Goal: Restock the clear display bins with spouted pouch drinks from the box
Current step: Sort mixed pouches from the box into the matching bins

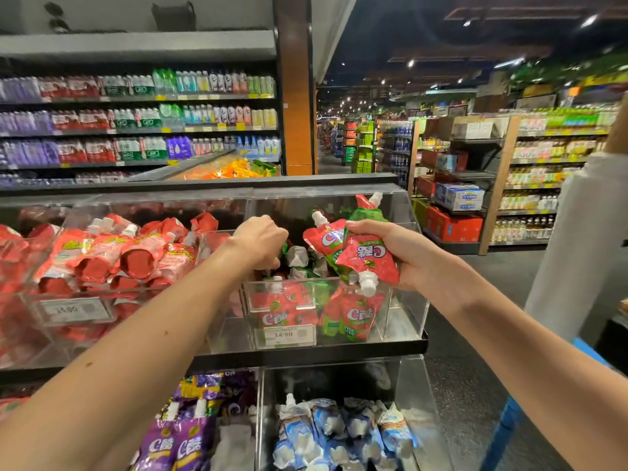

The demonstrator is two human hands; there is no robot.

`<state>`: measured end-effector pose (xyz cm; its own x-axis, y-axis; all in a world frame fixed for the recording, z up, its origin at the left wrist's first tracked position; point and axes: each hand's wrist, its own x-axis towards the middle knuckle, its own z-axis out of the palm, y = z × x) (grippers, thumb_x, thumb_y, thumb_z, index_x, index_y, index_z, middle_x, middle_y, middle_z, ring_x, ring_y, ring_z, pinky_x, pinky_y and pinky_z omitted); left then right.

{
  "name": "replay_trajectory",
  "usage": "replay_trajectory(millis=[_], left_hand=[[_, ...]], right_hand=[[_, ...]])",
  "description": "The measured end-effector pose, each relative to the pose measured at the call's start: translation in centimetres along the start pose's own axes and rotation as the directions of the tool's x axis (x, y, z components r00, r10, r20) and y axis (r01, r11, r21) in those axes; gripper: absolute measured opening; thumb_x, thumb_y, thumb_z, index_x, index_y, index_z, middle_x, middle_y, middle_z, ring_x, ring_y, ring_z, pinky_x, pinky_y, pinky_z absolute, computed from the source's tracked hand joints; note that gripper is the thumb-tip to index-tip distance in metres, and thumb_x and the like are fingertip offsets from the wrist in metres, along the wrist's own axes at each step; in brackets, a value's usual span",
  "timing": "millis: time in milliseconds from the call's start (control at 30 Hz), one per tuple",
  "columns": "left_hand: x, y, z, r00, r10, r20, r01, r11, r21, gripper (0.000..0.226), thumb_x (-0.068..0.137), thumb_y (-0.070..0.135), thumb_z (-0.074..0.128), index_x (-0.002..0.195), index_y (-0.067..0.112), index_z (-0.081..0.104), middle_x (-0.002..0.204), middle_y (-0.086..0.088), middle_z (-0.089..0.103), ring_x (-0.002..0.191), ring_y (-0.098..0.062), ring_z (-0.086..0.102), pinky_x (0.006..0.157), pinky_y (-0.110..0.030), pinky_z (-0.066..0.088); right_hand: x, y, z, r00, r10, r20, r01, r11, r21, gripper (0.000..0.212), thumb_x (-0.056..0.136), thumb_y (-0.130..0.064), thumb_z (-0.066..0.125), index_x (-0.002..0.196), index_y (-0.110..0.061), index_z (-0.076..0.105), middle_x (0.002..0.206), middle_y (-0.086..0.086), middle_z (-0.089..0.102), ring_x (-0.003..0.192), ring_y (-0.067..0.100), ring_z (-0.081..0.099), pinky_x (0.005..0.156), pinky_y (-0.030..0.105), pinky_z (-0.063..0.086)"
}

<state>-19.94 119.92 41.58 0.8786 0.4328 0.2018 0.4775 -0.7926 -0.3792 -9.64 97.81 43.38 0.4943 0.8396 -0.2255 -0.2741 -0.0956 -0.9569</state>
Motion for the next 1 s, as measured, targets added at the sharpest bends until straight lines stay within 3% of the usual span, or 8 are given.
replay_trajectory(millis=[167, 267, 367, 433, 567, 667, 867, 1000], left_hand=[[-2.9, 0.1, -3.0, 0.914, -0.050, -0.403, -0.180, 0.839, -0.513, 0.035, 0.085, 0.006, 0.068, 0.117, 0.017, 0.065, 0.118, -0.002, 0.064, 0.104, -0.018, 0.061, 0.093, -0.031, 0.051], [-5.8, 2.2, -5.0, 0.914, 0.141, -0.381, -0.361, 0.715, -0.599, 0.066, 0.077, 0.013, 0.076, 0.136, 0.025, 0.050, 0.130, 0.005, 0.054, 0.111, -0.010, 0.052, 0.095, -0.021, 0.043], [-6.4, 3.3, -4.5, 0.936, 0.166, -0.312, -0.324, 0.751, -0.574, 0.092, 0.075, 0.039, 0.083, 0.148, 0.028, 0.028, 0.135, -0.001, 0.054, 0.118, -0.016, 0.050, 0.100, -0.033, 0.042], [-6.0, 2.9, -3.7, 0.942, 0.090, -0.324, -0.270, 0.776, -0.570, 0.090, 0.076, 0.045, 0.081, 0.147, 0.024, 0.030, 0.130, -0.006, 0.062, 0.112, -0.023, 0.060, 0.095, -0.040, 0.049], [-5.1, 2.0, -1.7, 0.912, 0.060, -0.405, -0.278, 0.816, -0.506, 0.061, 0.088, 0.018, 0.076, 0.140, 0.018, 0.044, 0.110, -0.003, 0.068, 0.098, -0.020, 0.066, 0.089, -0.038, 0.054], [-3.7, 1.3, -0.8, 0.870, 0.047, -0.491, -0.302, 0.837, -0.455, 0.057, 0.086, -0.003, 0.069, 0.136, 0.018, 0.051, 0.128, -0.005, 0.063, 0.102, -0.023, 0.067, 0.090, -0.040, 0.056], [-0.3, 1.7, 1.1, 0.957, 0.051, -0.286, -0.124, 0.962, -0.241, 0.034, 0.096, 0.016, 0.062, 0.128, 0.018, 0.051, 0.121, -0.007, 0.062, 0.100, -0.034, 0.067, 0.073, -0.039, 0.051], [1.0, 2.1, 1.1, 0.957, 0.006, -0.289, -0.035, 0.995, -0.095, 0.046, 0.097, 0.008, 0.056, 0.140, 0.021, 0.042, 0.124, -0.005, 0.060, 0.105, -0.030, 0.066, 0.076, -0.038, 0.045]], right_hand=[[0.6, -0.5, 0.0, 1.000, 0.005, -0.004, -0.005, 1.000, 0.009, 0.036, 0.086, -0.030, 0.071, 0.112, -0.009, 0.060, 0.081, 0.012, 0.074, 0.062, 0.023, 0.070, 0.062, 0.039, 0.060], [1.1, -1.0, 0.9, 1.000, 0.004, 0.025, -0.005, 0.999, 0.042, 0.032, 0.089, -0.030, 0.068, 0.110, -0.007, 0.059, 0.077, 0.013, 0.073, 0.058, 0.025, 0.071, 0.054, 0.042, 0.061], [1.8, -1.2, 1.9, 0.999, -0.021, 0.039, 0.017, 0.996, 0.087, 0.029, 0.090, -0.029, 0.068, 0.108, -0.007, 0.061, 0.079, 0.014, 0.073, 0.060, 0.026, 0.072, 0.058, 0.048, 0.060], [2.2, -1.2, 2.2, 0.997, -0.036, 0.066, 0.030, 0.995, 0.090, 0.030, 0.089, -0.027, 0.068, 0.108, -0.006, 0.059, 0.079, 0.014, 0.073, 0.061, 0.025, 0.072, 0.067, 0.047, 0.060], [2.3, -1.9, 1.8, 0.995, -0.061, 0.083, 0.060, 0.998, 0.008, 0.024, 0.089, -0.025, 0.068, 0.101, -0.007, 0.059, 0.070, 0.011, 0.072, 0.055, 0.021, 0.070, 0.050, 0.033, 0.060], [2.2, -2.0, 1.3, 0.995, -0.057, 0.078, 0.062, 0.997, -0.055, 0.018, 0.090, -0.023, 0.067, 0.099, -0.009, 0.060, 0.068, 0.009, 0.072, 0.052, 0.019, 0.069, 0.048, 0.029, 0.058], [2.5, -1.1, 0.4, 0.998, 0.006, 0.064, 0.000, 0.996, -0.086, 0.021, 0.089, -0.025, 0.069, 0.097, -0.008, 0.060, 0.074, 0.010, 0.071, 0.055, 0.018, 0.068, 0.050, 0.027, 0.058], [2.6, -0.6, 0.0, 0.992, 0.016, 0.124, -0.010, 0.999, -0.049, 0.027, 0.082, -0.026, 0.072, 0.099, -0.009, 0.061, 0.107, 0.017, 0.071, 0.079, 0.023, 0.068, 0.069, 0.033, 0.060]])
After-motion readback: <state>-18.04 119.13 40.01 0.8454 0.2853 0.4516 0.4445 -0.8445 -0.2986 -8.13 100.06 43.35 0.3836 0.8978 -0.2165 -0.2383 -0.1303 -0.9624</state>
